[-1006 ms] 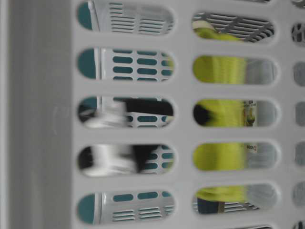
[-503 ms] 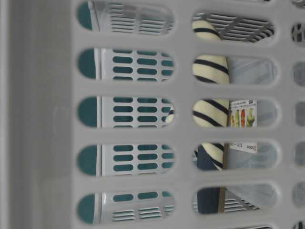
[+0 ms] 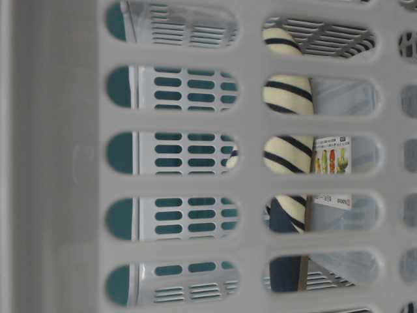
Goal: Pick up the yellow cloth from the shopping basket with the left arm.
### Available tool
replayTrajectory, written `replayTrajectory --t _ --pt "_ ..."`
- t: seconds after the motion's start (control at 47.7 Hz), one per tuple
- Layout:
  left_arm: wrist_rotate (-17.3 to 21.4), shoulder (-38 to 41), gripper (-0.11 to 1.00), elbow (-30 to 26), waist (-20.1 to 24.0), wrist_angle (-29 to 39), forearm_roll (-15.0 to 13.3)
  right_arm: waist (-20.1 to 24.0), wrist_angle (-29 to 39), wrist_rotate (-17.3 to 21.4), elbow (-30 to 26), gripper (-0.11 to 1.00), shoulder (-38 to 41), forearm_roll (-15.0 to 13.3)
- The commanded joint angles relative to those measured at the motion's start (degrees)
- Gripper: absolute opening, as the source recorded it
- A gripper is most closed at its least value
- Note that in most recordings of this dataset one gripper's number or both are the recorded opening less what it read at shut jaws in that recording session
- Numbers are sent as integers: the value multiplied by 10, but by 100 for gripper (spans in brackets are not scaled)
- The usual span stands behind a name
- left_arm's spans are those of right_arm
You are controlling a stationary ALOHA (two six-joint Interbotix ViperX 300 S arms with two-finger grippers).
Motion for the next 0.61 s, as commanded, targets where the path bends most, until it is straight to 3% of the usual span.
replayTrajectory --t 0.0,0.314,0.587 --pt "0 -11 14 -11 2 -1 2 -2 -3 -2 -4 74 3 2" --pt "0 -13 14 -7 4 7 2 -3 -3 -2 -4 74 3 1" --pt "-2 -35 14 40 6 -13 2 -3 -3 -2 -4 74 3 1"
